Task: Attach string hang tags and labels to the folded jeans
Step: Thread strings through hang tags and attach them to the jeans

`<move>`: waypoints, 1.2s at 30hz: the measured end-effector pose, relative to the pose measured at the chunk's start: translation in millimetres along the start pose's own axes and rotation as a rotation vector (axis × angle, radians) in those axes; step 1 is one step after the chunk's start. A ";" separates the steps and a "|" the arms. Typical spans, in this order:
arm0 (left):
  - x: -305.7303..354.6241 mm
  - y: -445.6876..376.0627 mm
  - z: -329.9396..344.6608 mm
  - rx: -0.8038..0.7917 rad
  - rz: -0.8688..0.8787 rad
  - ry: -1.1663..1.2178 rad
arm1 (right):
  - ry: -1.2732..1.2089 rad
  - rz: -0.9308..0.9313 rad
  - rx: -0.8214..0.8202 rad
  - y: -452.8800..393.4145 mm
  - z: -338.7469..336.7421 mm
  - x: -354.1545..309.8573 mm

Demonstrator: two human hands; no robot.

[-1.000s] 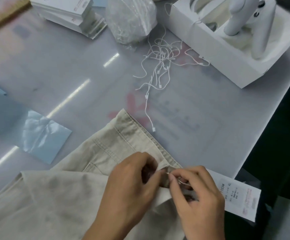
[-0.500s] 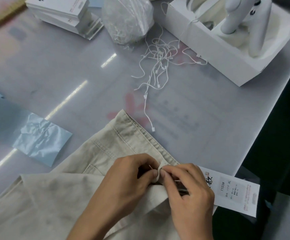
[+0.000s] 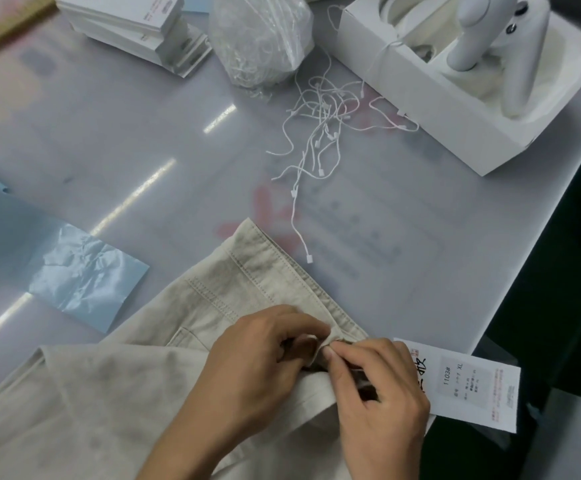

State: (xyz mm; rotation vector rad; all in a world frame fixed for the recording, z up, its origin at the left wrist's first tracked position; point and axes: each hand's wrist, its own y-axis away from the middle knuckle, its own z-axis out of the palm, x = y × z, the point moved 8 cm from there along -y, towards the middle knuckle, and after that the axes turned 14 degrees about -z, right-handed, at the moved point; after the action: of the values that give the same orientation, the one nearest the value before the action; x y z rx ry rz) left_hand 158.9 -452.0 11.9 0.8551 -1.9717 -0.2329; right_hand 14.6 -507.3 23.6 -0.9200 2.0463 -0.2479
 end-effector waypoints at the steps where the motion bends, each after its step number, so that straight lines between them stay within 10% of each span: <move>1: -0.7 -1.0 1.3 0.020 0.000 -0.030 | -0.007 0.002 -0.001 0.3 0.8 0.1; 7: -2.2 4.7 5.1 0.122 -0.031 -0.077 | -0.039 0.035 -0.017 -2.0 -1.4 2.5; 13: -9.1 27.0 -58.7 0.324 0.030 0.621 | 0.013 -0.069 -0.016 -15.1 -32.9 7.4; 18: -15.7 39.1 -107.0 0.437 0.083 0.796 | -0.027 0.079 -0.371 -12.8 -26.0 43.9; 25: -16.8 35.2 -81.5 0.384 0.045 1.010 | -0.094 -0.208 -0.257 -24.1 -25.7 6.2; 36: 4.5 44.9 -90.0 0.611 0.213 0.611 | 0.011 -0.174 -0.233 -31.1 -9.8 -2.1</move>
State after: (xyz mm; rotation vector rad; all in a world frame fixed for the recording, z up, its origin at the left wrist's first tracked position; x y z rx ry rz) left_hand 210.4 -406.0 85.1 0.9376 -1.5292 0.7126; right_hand 23.9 -529.3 45.8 -1.2450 2.0359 -0.1081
